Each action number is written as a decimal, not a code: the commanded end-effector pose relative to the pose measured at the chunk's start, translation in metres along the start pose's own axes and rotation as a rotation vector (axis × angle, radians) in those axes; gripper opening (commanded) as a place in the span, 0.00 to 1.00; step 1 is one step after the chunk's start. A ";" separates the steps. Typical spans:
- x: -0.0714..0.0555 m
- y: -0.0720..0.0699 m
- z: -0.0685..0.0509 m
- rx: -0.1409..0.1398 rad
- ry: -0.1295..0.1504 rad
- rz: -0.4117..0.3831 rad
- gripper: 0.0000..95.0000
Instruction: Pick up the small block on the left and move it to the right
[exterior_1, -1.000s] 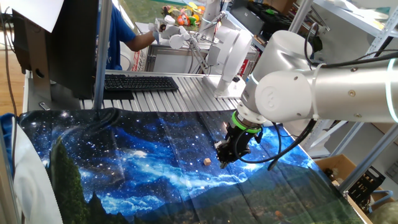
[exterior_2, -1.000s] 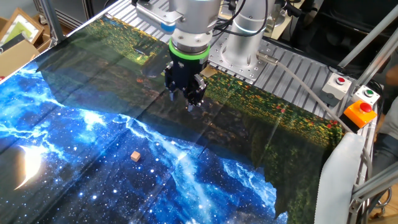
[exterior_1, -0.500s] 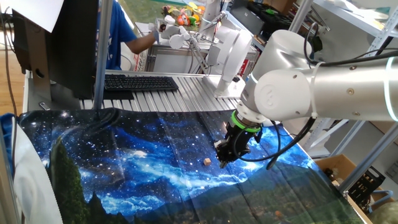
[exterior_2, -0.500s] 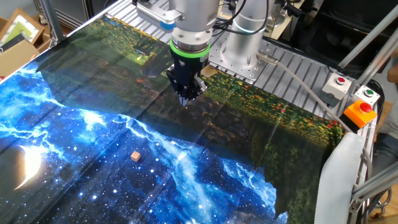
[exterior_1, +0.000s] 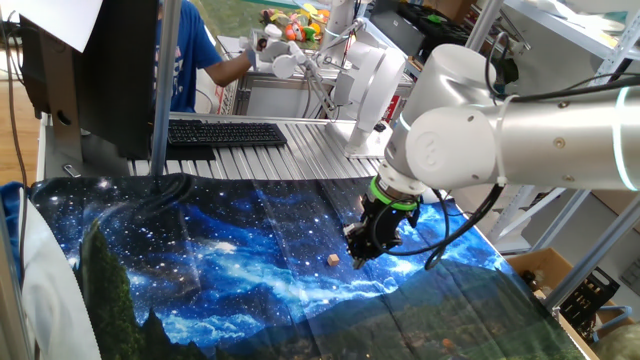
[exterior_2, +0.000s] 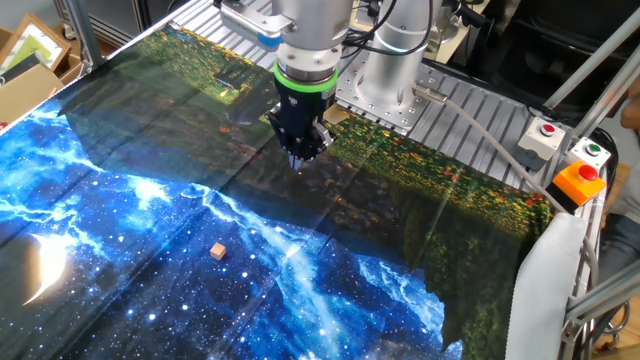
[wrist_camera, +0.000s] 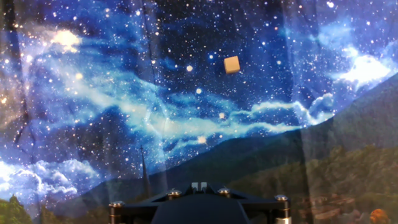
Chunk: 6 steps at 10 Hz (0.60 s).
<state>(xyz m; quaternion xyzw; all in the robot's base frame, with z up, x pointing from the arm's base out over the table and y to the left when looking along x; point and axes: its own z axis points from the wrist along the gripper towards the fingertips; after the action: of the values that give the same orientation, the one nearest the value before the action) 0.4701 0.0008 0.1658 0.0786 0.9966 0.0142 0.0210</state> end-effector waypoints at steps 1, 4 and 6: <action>-0.014 0.004 -0.003 0.001 -0.002 0.003 0.00; -0.079 0.011 -0.018 0.008 0.008 0.016 0.00; -0.115 0.010 -0.018 0.019 0.015 0.008 0.00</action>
<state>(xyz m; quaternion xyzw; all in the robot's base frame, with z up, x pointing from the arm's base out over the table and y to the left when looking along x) 0.5819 -0.0085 0.1876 0.0835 0.9964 0.0059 0.0141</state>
